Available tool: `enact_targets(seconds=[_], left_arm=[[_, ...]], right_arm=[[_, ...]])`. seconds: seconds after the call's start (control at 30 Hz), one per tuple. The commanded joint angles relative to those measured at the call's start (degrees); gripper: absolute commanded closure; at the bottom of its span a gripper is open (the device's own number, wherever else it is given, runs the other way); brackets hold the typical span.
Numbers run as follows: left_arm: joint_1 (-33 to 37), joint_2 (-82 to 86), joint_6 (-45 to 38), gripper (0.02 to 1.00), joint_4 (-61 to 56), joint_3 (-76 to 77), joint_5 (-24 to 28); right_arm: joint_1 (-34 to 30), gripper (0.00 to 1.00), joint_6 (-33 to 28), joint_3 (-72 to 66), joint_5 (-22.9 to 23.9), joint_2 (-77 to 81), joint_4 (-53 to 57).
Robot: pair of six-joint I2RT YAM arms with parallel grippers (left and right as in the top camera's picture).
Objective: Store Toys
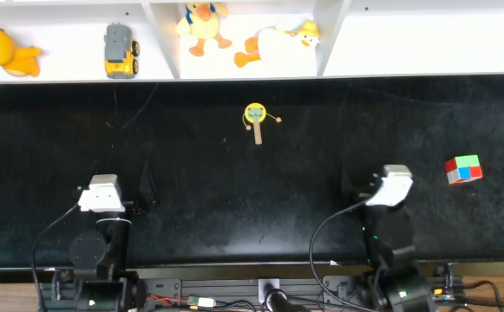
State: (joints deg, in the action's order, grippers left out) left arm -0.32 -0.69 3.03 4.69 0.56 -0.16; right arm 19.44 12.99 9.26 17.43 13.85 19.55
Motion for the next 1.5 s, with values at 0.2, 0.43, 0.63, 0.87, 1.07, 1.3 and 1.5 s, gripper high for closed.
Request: enact_targets(seconds=[0.2, 0.43, 0.63, 0.87, 1.07, 1.3, 1.5], left_arm=[[-0.24, 0.55, 0.61, 0.020, 0.17, -0.07, 0.96], [-0.24, 0.55, 0.61, 0.020, 0.17, -0.07, 0.96], [-0.24, 0.55, 0.61, 0.020, 0.17, -0.07, 0.96], [-0.24, 0.55, 0.61, 0.020, 0.17, -0.07, 0.96], [-0.24, 0.55, 0.61, 0.020, 0.17, -0.07, 0.96], [-0.24, 0.55, 0.61, 0.020, 0.17, -0.07, 0.96], [-0.24, 0.55, 0.61, 0.020, 0.17, -0.07, 0.96]], right_arm=[[23.04, 0.005, 23.10, 26.95, 25.79, 28.48, 21.42], [27.15, 0.007, 33.31, 42.40, 24.85, 50.69, 31.36], [27.15, 0.007, 33.27, 54.62, 21.07, 64.41, 31.63], [27.15, 0.007, 33.29, 63.80, 16.15, 76.87, 33.18], [26.67, 0.005, 33.29, 66.03, 13.60, 82.51, 33.27], [26.49, 0.005, 25.86, 66.03, 7.82, 87.06, 28.22], [25.68, 0.007, 25.31, 66.03, 7.50, 90.66, 26.49]])
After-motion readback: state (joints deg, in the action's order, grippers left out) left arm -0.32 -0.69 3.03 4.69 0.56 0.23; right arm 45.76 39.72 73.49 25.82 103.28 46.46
